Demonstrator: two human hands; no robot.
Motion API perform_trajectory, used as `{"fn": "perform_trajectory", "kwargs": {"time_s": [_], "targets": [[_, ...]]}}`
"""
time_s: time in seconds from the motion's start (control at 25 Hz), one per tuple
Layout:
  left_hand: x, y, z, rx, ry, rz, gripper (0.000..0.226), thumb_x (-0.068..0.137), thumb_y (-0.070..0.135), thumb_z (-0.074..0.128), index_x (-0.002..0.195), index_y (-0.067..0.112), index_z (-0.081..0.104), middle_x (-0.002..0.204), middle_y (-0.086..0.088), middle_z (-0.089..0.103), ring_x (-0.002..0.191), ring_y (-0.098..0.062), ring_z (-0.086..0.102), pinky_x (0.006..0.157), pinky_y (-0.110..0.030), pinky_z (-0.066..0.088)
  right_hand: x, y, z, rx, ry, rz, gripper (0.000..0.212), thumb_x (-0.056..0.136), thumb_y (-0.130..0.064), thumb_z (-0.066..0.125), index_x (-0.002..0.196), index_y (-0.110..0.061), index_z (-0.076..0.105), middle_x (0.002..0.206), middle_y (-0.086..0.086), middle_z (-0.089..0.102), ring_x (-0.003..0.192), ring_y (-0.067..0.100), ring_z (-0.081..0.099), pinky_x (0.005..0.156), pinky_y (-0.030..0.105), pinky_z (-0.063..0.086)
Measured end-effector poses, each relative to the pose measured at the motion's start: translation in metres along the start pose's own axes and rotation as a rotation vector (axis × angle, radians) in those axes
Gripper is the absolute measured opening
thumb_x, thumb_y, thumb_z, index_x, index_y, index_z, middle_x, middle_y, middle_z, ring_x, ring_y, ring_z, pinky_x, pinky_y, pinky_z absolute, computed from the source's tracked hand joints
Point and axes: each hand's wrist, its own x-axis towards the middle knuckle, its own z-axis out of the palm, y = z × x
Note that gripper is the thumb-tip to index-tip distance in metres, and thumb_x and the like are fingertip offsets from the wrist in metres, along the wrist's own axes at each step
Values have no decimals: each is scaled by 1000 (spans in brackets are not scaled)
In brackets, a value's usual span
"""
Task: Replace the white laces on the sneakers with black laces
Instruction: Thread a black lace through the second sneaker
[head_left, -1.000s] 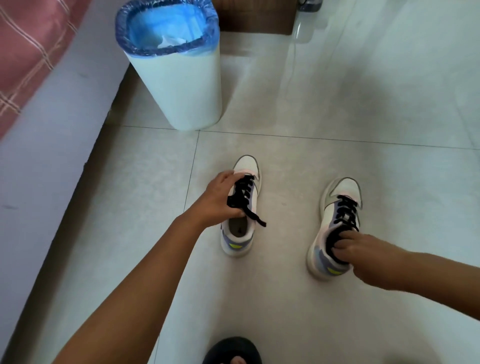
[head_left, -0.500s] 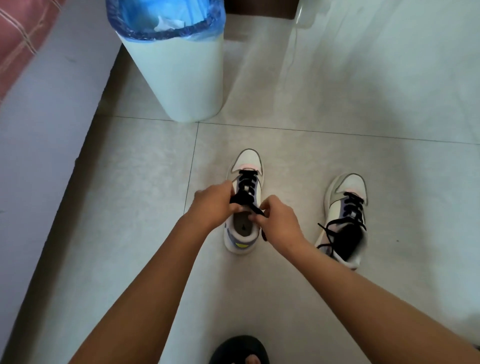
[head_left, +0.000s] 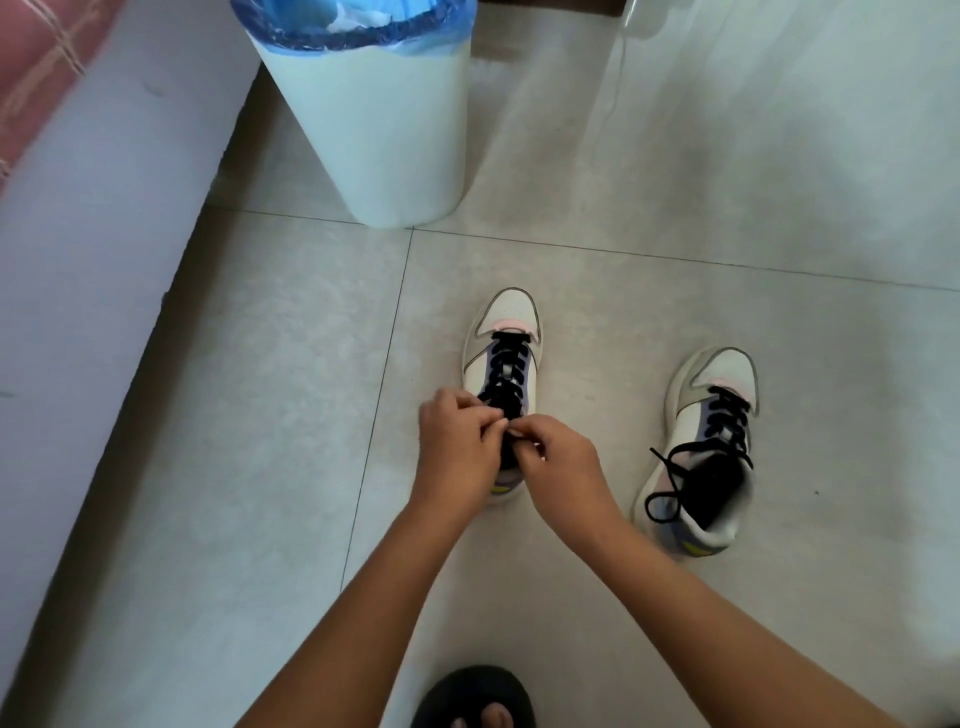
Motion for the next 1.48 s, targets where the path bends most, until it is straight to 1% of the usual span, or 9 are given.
{"fn": "perform_trajectory", "kwargs": {"time_s": [0.12, 0.28, 0.48, 0.6, 0.76, 0.88, 1.16, 1.32, 1.48], "targets": [[7, -15, -4, 49, -98, 13, 13, 86, 19, 65, 95, 13, 73, 136, -4, 44, 127, -23, 41, 94, -19, 31, -6, 11, 11, -286, 36, -294, 27, 86, -9, 45, 79, 2, 69, 83, 14, 64, 70, 32, 58, 63, 38, 50], [5, -15, -8, -39, -41, 22, 14, 86, 14, 64, 99, 15, 60, 99, -3, 57, 89, -20, 59, 75, -28, 47, -16, 5, 11, -289, 129, -365, 21, 85, -16, 49, 88, -2, 65, 87, 11, 62, 66, 27, 59, 55, 32, 48], [27, -18, -23, -174, -405, -71, 76, 87, 13, 64, 146, 35, 23, 88, -5, 54, 69, -19, 59, 56, -25, 52, -18, 5, 9, -447, -13, -344, 27, 84, -33, 51, 84, -12, 69, 78, 1, 67, 73, 27, 60, 59, 38, 50], [40, -20, -30, -84, -486, -72, 54, 84, 18, 70, 132, 20, 47, 88, -3, 57, 69, -19, 61, 60, -30, 55, -9, 1, 4, -391, -204, -183, 21, 89, -24, 57, 89, -8, 71, 90, 5, 67, 89, 29, 52, 78, 36, 43], [37, -20, -29, 272, -231, 28, 33, 85, 37, 66, 106, 11, 64, 121, -3, 45, 111, -21, 47, 90, -32, 40, -14, 5, 11, -682, -64, -287, 45, 81, -44, 40, 58, -17, 70, 70, 0, 64, 71, 26, 58, 55, 34, 47], [18, -14, -27, 139, -237, -29, 28, 97, 30, 48, 97, 6, 62, 104, -9, 58, 98, -26, 57, 74, -28, 39, -18, 10, 17, -795, -9, -270, 51, 78, -51, 35, 62, -18, 70, 80, 2, 61, 70, 24, 58, 53, 31, 47], [-4, -9, -22, 158, -343, -176, 41, 90, 36, 60, 59, 15, 43, 55, 1, 45, 49, -13, 40, 46, -24, 27, -22, 28, 27, -416, 103, -360, 29, 76, -38, 55, 84, -12, 65, 87, 4, 61, 81, 24, 56, 64, 30, 46], [1, -1, -24, 93, -269, -163, 34, 86, 26, 66, 61, 11, 48, 61, -4, 55, 58, -21, 55, 49, -27, 38, -32, 27, 22, -103, 108, -215, 53, 69, -22, 74, 112, -14, 44, 106, 7, 53, 94, 11, 43, 81, 27, 42], [2, 5, -17, -360, -54, -106, 12, 83, 20, 70, 87, 8, 68, 84, -3, 70, 74, -14, 69, 74, -30, 55, -32, 26, 16, -27, 57, -187, 65, 72, -19, 77, 126, -3, 44, 117, 8, 50, 104, 17, 49, 91, 21, 39]]}}
